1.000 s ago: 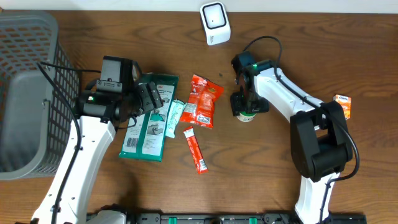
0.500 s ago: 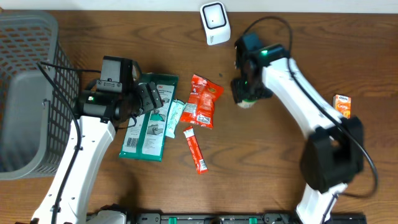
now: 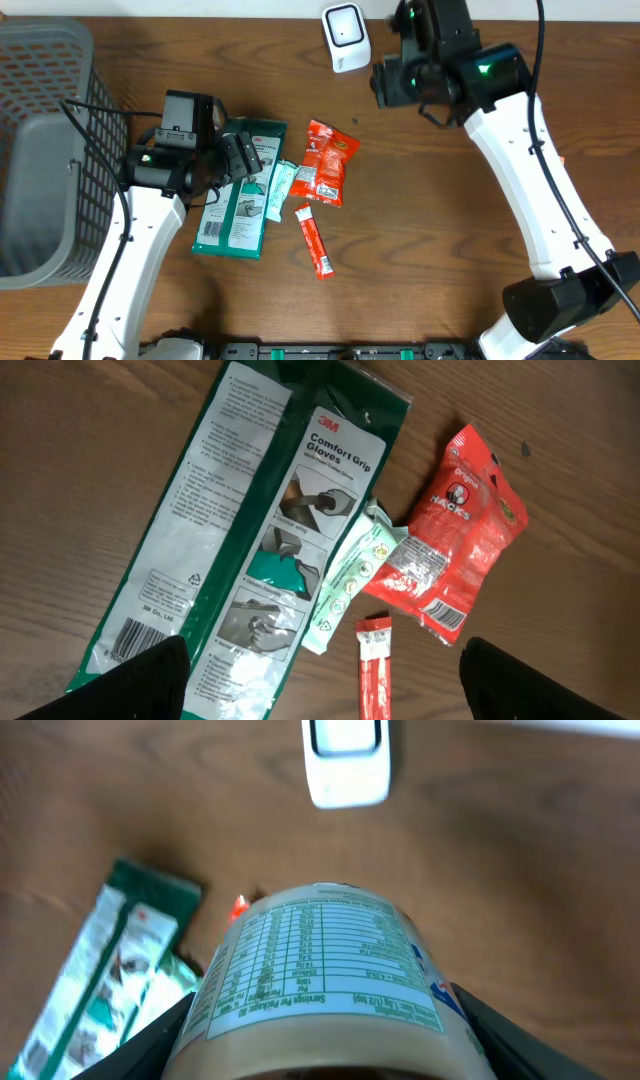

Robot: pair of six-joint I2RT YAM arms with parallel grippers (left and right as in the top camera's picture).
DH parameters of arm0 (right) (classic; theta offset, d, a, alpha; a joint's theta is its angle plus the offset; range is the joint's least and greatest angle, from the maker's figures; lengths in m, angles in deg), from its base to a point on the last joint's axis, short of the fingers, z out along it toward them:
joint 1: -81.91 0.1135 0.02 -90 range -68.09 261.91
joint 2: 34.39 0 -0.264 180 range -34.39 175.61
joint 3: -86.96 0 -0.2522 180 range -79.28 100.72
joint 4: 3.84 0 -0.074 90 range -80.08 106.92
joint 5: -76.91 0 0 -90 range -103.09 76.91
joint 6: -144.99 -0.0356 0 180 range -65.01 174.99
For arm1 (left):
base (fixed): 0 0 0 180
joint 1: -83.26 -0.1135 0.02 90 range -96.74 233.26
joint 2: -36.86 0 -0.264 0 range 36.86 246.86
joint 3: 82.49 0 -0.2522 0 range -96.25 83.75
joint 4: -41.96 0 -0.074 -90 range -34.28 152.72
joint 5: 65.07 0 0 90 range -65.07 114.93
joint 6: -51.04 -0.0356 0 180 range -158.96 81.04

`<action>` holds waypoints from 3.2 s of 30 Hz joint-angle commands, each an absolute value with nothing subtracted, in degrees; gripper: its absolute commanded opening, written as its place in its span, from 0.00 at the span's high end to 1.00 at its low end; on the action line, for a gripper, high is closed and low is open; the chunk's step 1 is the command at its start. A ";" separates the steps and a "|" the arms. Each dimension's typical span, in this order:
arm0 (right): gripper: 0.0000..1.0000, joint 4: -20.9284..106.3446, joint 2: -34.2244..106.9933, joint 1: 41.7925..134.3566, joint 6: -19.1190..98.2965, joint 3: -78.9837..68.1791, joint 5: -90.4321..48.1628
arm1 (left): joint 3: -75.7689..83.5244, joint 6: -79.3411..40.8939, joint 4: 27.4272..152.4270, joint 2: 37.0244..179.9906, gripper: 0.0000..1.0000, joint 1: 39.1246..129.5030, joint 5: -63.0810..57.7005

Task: Scan the item barcode
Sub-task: 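Carry the jar up to the white scanner with the right gripper, then swing the jar right and lower it beside the Kleenex pack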

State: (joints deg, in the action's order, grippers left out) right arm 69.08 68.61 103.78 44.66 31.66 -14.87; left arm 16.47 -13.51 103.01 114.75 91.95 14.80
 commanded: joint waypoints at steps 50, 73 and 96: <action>0.91 2.81 94.93 103.65 52.92 31.24 -4.62 | 15.59 -13.84 103.01 114.44 0.13 91.80 15.34; 0.90 83.88 70.75 87.17 52.24 20.97 -5.39 | 15.59 -13.84 103.01 114.44 0.13 91.80 15.34; 0.80 49.76 70.75 70.60 52.07 -12.25 -5.47 | 15.59 -13.84 103.01 114.44 0.13 91.80 15.34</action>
